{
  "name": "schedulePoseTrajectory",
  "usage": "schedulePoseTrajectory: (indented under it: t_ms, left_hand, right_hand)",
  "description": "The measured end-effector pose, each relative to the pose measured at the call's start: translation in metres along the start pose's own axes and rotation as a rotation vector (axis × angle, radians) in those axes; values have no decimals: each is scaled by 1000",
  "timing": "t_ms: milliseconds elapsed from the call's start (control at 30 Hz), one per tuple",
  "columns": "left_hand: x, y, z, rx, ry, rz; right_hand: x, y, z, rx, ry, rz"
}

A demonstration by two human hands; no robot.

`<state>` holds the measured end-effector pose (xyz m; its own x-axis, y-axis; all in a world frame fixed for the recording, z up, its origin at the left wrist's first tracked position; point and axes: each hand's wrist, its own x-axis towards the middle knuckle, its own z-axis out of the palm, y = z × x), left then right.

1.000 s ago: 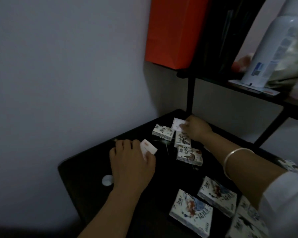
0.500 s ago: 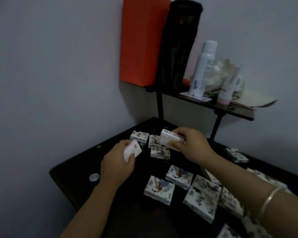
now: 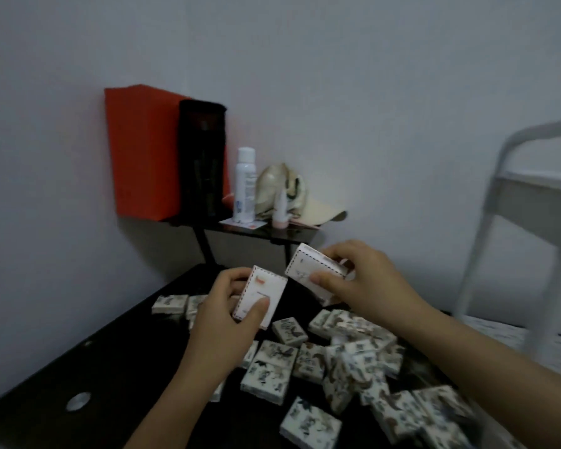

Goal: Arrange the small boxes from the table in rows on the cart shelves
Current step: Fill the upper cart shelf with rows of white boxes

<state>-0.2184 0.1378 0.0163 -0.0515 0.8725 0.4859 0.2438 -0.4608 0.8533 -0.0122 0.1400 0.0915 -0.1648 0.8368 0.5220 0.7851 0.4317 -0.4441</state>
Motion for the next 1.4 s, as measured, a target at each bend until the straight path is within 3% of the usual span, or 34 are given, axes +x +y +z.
schedulePoseTrajectory:
  t_ms: [200,500,567,700,900,1100,1400]
  left_hand:
    - [3,98,68,-214,-126,143]
    - [4,251,154,-328,-235,352]
    - [7,279,169,-302,-262,353]
    - [24,325,203,-176,-475,263]
    - [60,363,259,1,-535,222]
    - [96,373,312,81,-525,215]
    - [131,382,379,215,-546,248]
  right_hand:
    - [-43,8,-115,-12,206,16]
    - [-99,8,-294,215,298,14]
    - [-96,22,-327,162,338,43]
    - [-83,74,-378,7,293,240]
    - [-51,132,-414,-360,250,432]
    - [-17,168,-418,-238,236,412]
    - [-9,213,-410,-566,64,439]
